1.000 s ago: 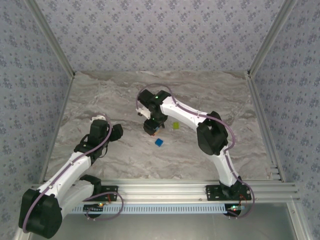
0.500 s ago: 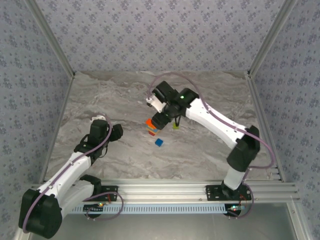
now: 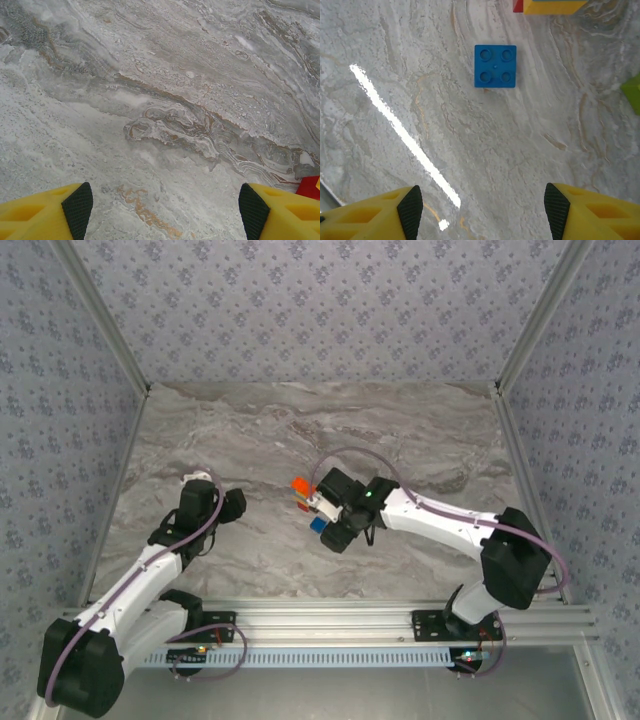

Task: Assemble a carrot with lego

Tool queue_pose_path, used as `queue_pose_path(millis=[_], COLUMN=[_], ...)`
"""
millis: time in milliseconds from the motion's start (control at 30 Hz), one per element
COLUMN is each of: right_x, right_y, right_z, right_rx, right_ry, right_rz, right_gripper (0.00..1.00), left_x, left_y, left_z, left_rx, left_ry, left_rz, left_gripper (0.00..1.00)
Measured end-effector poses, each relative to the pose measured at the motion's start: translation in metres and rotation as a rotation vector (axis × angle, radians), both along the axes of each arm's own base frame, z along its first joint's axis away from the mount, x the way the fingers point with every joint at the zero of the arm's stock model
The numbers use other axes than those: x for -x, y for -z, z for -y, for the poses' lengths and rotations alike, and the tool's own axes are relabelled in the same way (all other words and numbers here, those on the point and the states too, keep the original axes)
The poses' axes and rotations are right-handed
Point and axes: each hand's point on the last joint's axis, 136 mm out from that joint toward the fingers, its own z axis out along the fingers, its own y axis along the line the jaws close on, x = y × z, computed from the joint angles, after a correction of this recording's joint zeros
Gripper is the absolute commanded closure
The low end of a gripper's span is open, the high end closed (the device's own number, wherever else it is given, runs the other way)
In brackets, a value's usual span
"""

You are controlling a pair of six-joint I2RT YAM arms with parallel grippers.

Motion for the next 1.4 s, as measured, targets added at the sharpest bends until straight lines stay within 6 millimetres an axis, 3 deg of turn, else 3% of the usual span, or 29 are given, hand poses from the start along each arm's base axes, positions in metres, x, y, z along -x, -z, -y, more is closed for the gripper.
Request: queue_pose_path(millis=[233,500,1100,1300,1400], right_x=[-0.017,-0.022,-0.038,-0.04,-0.04], right_y=[0.022,0.052,0.059,0.059,0.06], right_z=[-0.024,-0.032,-0.049,-0.05,-0.05], right_rx=[-0.041,-0.013,-0.049,-0.053,-0.058], right_ry=[-0.002,-0.007,-0.01,-0.01,-0.009], right_rz=[0.027,0.002,0.018,0.022,0.025], right_gripper=[0.31,0.32,0.43,0.42,0.38], left_x=[0.0,0.0,0.0,0.0,0.0], left_y=[0.0,0.001,0.003,0.003,0.003], left_z=[0.0,0.0,0.0,0.0,0.0], left_rx=[0.0,-0.002,-0.004,-0.004,-0.004], left_ry=[0.0,0.0,0.0,0.0,0.0], left_rz=[0.0,-0.005,-0.011,-0.011,-0.011], left_gripper=[0.21,0.21,0.21,0.21,0.21])
